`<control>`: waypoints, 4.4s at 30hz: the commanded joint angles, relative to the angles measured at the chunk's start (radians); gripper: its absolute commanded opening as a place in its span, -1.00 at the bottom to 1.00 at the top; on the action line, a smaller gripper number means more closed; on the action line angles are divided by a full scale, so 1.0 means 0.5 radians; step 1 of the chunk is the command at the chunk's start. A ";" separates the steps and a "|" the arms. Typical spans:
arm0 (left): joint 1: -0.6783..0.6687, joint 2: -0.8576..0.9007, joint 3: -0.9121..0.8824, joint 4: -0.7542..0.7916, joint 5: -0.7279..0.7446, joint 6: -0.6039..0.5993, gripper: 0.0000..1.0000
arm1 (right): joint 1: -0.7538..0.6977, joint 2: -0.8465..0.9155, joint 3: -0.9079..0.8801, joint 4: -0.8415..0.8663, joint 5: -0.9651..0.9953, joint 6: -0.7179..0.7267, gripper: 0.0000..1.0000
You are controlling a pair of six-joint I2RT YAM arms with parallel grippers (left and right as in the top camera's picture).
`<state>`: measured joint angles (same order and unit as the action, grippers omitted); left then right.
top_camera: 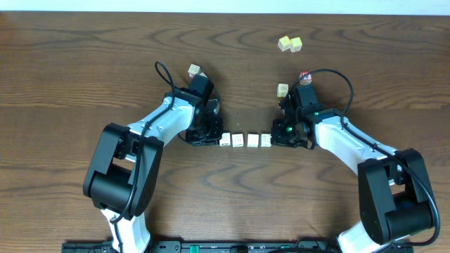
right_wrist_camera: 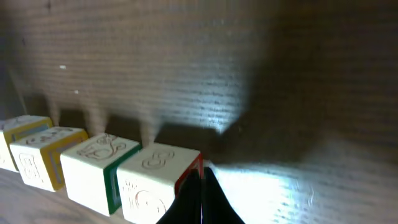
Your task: Lift 4 blocks
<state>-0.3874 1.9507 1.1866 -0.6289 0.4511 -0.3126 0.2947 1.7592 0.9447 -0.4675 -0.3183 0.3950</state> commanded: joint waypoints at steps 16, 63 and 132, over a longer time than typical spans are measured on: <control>-0.005 0.019 -0.010 -0.005 0.026 0.057 -0.85 | 0.056 0.010 -0.011 0.022 -0.063 0.124 -0.98; 0.047 0.018 0.028 -0.201 0.015 0.237 -0.85 | 0.169 0.010 -0.010 0.106 -0.050 0.121 -0.98; -0.207 -0.147 0.227 0.136 -0.632 -0.223 -0.86 | 0.143 0.009 0.002 -0.031 0.249 0.121 -0.98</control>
<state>-0.5331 1.9175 1.2736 -0.5468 0.2092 -0.4198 0.3698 1.7596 0.9447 -0.4816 -0.2081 0.4446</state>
